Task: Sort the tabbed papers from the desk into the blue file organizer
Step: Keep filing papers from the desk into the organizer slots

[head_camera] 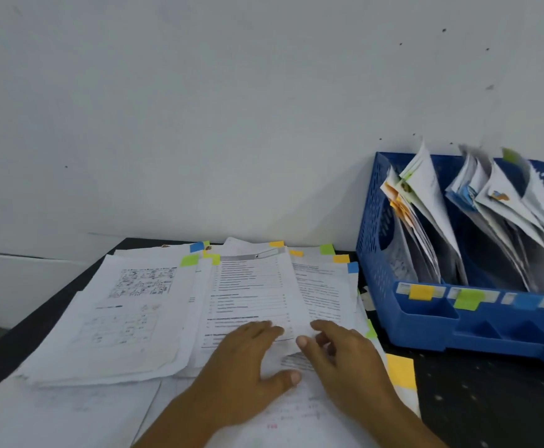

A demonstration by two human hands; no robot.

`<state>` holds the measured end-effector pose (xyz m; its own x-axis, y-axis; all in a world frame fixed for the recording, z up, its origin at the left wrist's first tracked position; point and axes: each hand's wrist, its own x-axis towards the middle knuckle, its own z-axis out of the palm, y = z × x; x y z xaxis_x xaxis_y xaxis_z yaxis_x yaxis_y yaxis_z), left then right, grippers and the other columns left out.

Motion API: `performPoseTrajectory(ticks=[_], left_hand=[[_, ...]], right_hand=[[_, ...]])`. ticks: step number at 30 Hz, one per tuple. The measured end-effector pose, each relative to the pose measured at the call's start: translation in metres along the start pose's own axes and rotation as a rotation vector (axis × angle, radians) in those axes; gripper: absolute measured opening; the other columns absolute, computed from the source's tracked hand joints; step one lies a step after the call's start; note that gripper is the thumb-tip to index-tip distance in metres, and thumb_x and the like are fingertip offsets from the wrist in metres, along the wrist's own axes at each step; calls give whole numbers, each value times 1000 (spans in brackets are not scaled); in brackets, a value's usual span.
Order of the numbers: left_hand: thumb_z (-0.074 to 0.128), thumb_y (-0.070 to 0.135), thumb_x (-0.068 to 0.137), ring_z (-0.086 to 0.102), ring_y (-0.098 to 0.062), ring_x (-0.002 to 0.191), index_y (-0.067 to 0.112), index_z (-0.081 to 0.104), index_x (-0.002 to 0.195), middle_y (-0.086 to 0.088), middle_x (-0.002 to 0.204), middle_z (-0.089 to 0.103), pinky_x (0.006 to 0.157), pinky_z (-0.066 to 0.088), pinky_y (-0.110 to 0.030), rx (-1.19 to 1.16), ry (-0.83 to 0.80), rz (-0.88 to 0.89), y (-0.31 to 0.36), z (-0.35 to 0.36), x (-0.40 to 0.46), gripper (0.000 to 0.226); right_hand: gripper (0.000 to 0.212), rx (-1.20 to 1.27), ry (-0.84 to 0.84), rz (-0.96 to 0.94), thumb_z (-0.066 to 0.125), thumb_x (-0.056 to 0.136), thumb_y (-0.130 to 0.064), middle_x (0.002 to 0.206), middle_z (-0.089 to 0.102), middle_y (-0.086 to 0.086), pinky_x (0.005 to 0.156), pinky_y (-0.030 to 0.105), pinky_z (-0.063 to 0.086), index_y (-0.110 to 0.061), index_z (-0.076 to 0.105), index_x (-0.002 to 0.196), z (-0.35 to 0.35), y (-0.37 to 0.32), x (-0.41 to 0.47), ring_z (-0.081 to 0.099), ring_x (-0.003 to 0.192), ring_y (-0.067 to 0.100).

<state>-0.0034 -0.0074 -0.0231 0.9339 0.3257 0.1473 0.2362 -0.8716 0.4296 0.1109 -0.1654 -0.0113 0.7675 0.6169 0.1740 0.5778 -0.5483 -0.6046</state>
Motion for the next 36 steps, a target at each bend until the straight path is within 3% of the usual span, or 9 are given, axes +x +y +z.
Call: performPoseTrajectory(ticks=[3, 7, 12, 16, 20, 24, 28, 32, 36], left_hand=[[52, 68, 82, 20, 5, 139, 38, 41, 142, 25, 146, 35, 119, 17, -24, -22, -9, 123, 2, 5, 0, 67], [55, 68, 79, 15, 20, 131, 39, 46, 138, 35, 136, 39, 114, 17, -15, -104, -47, 216, 6, 9, -1, 67], [57, 72, 73, 10, 30, 124, 49, 48, 131, 48, 124, 25, 108, 11, -4, -119, -29, 228, 8, 9, -3, 62], [53, 87, 63, 31, 21, 125, 63, 50, 114, 40, 128, 39, 109, 26, -11, -149, -34, 257, 14, 9, -3, 56], [61, 82, 64, 48, 13, 117, 60, 56, 109, 34, 118, 57, 103, 41, -19, -216, -17, 292, 19, 8, -3, 50], [59, 81, 67, 54, 13, 110, 46, 67, 107, 34, 110, 63, 98, 46, -20, -285, 109, 183, 15, 9, -2, 54], [72, 44, 80, 58, -7, 114, 31, 64, 118, 17, 120, 61, 100, 41, -28, -379, 495, -81, 7, -3, 5, 41], [72, 25, 84, 53, -18, 119, 27, 38, 144, 4, 137, 52, 103, 41, -37, -707, 485, -375, -1, -23, 10, 69], [66, 15, 88, 70, -4, 84, 29, 50, 126, 8, 100, 74, 75, 49, -28, -993, 478, -373, 4, -38, 9, 43]], right_hand=[[58, 35, -3, 78, 51, 92, -61, 92, 64, -12, 75, 20, 47, -32, 45, 141, -1, -7, 7, 60, 87, 5], [75, 255, -2, 235, 62, 89, -56, 115, 67, -5, 85, 24, 48, -28, 31, 151, -7, -8, 19, 61, 103, 11], [36, 694, -93, 473, 61, 92, -51, 96, 55, -22, 65, 16, 43, -34, 43, 118, -39, -15, 24, 52, 82, -2], [63, 655, -34, 484, 61, 95, -47, 141, 52, -1, 69, 20, 42, -20, 40, 148, -37, -7, 29, 52, 108, 14], [18, 646, -68, 576, 59, 98, -26, 104, 73, 1, 78, 38, 61, -12, 69, 103, -30, 7, 38, 70, 92, 19], [20, 606, -53, 516, 51, 99, -10, 101, 72, 3, 75, 33, 61, -20, 68, 92, -37, 10, 37, 69, 92, 21], [20, 640, -88, 380, 53, 100, -13, 98, 75, 0, 71, 30, 59, -22, 71, 100, -57, 3, 32, 72, 90, 19], [19, 741, -206, 271, 54, 101, -15, 103, 77, -2, 83, 36, 59, -20, 71, 109, -79, 1, 31, 73, 96, 20], [24, 894, -324, 230, 53, 100, -12, 116, 73, 6, 101, 51, 50, -13, 67, 119, -97, 4, 27, 68, 111, 28]])
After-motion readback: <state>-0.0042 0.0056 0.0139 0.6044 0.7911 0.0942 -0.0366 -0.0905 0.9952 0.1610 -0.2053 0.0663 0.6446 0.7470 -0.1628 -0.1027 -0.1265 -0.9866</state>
